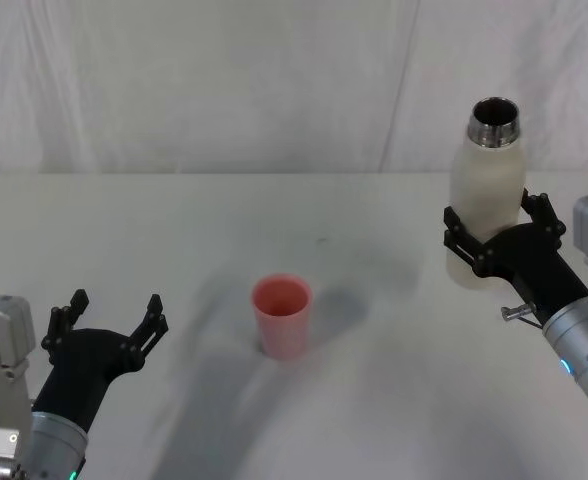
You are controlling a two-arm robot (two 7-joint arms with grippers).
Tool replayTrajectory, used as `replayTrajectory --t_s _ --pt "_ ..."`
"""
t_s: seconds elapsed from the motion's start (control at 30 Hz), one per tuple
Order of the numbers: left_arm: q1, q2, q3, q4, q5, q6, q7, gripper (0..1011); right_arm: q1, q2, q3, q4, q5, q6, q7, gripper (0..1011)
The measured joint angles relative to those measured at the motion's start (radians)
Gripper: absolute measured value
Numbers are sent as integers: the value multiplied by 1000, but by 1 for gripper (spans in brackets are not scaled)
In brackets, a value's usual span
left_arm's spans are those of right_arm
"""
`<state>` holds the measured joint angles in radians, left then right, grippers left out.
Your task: Grasp the thermos with one hand and pour water into the cup lid.
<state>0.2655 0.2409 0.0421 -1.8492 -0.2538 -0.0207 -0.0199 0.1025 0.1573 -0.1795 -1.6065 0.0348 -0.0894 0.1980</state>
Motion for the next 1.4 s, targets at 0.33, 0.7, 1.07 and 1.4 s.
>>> replayTrajectory --t_s 0.33,0.7,1.07,1.4 --pt "0 0 0 0 0 0 0 1001 -19 -10 20 24 61 18 0 950" --pt "0 0 0 0 0 0 0 1001 -34 -14 37 52 102 30 -11 950" --pt "0 0 0 0 0 0 0 1001 -33 -19 47 77 119 29 -22 950" --pt "0 0 0 0 0 0 0 1001 -26 -23 50 110 130 16 -23 950"
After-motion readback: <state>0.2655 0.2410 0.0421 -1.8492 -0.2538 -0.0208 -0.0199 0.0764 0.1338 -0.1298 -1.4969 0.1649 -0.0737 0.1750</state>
